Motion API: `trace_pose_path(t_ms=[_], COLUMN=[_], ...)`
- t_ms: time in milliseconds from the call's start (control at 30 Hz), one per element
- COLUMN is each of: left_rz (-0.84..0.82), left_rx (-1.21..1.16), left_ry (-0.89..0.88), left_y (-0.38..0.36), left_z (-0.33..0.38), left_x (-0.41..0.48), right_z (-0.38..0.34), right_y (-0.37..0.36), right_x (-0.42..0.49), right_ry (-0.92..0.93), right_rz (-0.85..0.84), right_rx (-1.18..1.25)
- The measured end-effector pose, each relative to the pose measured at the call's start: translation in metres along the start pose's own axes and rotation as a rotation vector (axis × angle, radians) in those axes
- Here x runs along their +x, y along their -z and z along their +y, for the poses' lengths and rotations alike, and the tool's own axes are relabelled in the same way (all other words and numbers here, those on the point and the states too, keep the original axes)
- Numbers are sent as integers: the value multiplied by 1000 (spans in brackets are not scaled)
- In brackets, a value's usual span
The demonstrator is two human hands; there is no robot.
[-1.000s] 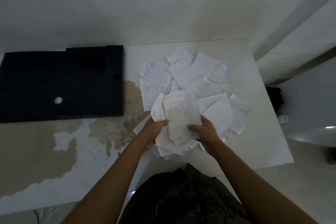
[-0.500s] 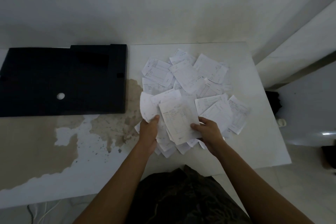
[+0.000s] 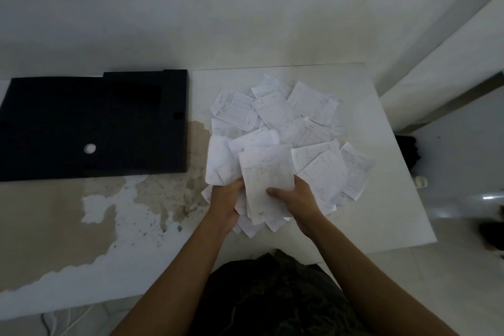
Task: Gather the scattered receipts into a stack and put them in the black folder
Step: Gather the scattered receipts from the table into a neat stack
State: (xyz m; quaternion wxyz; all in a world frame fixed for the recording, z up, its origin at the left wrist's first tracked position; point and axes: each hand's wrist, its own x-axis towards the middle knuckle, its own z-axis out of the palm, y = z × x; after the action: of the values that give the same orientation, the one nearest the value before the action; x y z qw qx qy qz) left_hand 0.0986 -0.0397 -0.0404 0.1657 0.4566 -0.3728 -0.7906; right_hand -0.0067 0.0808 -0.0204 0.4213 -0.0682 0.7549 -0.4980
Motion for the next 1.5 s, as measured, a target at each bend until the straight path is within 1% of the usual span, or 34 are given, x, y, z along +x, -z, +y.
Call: trace_pose_path(t_ms=[33,100,167,333,433,500,600,733,833,900,967,1000,1067,1100,1167,1267,1367,1500], left_rz=[-23,-49,-36,54,6,11,66,172,224,289,342,356,372,392,432,407,373,239], left_rx=[-13,-89,-141,-31,96,116,16,-201,-250,-236,-182,-142,-86,-58,5,63,73,76], left_ry=[17,104,163,85,58,67,77,123,135,116,79,61,53,61,89,96,90,108], left_y=[-1,1,8,17,15,13,9,11,12,14,17,19,20,19,12,-1,-10,-12], left_z=[2,6,6,8,8,8,12,12,14,16,16,16,14,13,15,13,14,15], left_x=[1,3,7,16,17,20,24,29,28,28,28,28,28,29,26,24,19,18], right_z=[0,-1,-1,1,-1,-3,-7,-12,-12,-10,-11,-13,-16,-17,-19,-19,-16,-13], right_y=[-1,0,4,13,18,20,25,29,34,40,47,50,52,50,44,30,19,17], right_x=[0,1,0,1,2,3,7,14,18,20,20,19,17,16,16,16,18,21], right_ry=[5,7,3,-24,-24,-25,-18,-12,4,-16,-43,-45,-28,-14,19,54,46,49], right_rz=[0,-25,-79,-195,-232,-244,-216,-133,-42,39,109,114,69,40,-14,-62,-54,14], right_rx=[-10,-35,-102,-204,-223,-224,-196,-180,-175,-123,15,88,166,155,60,-89,-81,-108])
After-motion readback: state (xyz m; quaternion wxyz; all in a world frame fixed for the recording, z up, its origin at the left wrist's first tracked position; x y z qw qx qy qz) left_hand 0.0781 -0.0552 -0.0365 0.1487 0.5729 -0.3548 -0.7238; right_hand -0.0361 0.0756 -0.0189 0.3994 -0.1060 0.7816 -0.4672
